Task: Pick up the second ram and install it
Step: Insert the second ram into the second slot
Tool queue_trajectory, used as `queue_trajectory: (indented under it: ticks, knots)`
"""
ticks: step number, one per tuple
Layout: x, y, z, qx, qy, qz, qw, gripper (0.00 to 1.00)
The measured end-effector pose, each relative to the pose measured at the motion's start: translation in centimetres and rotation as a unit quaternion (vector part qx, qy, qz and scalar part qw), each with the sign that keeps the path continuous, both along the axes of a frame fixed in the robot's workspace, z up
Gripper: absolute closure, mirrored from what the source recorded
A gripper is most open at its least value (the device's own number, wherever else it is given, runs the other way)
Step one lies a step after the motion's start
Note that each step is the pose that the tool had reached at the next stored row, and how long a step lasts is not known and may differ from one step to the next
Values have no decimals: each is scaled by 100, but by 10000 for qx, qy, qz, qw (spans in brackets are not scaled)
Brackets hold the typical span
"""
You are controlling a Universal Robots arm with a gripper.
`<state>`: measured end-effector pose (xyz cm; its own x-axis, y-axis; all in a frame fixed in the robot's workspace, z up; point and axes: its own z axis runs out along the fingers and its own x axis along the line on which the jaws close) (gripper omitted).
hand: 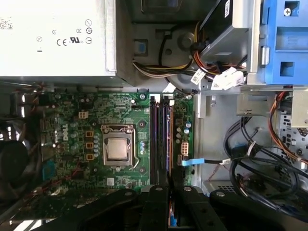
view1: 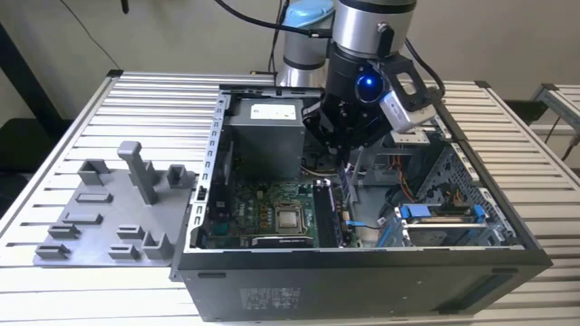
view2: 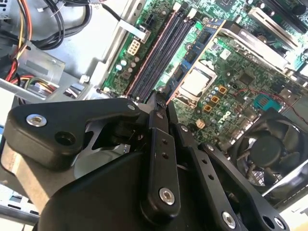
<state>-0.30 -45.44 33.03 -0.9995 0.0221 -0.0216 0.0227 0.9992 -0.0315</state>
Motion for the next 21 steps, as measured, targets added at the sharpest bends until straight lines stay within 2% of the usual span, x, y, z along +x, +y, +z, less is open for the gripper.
queue_trajectory:
  ticks: [21]
  knots:
    - [1,3,-105,1,0,1,10000,86]
